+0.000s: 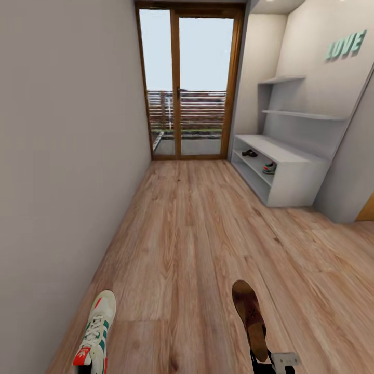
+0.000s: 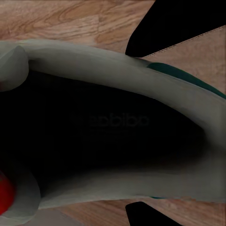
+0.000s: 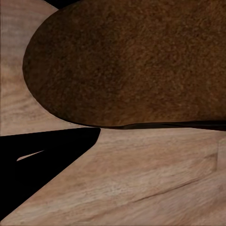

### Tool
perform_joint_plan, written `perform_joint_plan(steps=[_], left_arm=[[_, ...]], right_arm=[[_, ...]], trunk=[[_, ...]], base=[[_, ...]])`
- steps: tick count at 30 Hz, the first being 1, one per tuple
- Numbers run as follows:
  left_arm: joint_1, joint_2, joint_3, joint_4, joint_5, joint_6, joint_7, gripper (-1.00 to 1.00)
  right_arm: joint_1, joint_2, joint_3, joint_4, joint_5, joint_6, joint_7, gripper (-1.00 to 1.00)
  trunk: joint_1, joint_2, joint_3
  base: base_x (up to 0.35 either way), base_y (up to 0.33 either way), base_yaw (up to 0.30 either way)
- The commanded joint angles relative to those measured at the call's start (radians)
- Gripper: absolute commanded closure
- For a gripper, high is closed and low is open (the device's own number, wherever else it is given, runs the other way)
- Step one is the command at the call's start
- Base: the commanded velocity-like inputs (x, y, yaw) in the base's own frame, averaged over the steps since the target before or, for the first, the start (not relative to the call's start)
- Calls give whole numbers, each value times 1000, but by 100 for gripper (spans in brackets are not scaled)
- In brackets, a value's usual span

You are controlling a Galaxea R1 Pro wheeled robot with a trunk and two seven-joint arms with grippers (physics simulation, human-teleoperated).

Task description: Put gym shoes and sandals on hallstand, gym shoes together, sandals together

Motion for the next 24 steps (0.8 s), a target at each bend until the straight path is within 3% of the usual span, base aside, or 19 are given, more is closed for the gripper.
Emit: perform_joint_plan(steps=[1, 24], left_arm=[[-1, -2, 7, -2, -10, -3, -5, 100], [-1, -2, 9, -2, -10, -4, -4, 100]], right_arm=[[-1, 1, -8, 1, 3, -3, 6, 100], [-1, -1, -8, -1, 1, -4, 5, 100]], trunk=[[0, 0, -1], [0, 0, -1]], base=[[338, 0, 0], [338, 0, 0]])
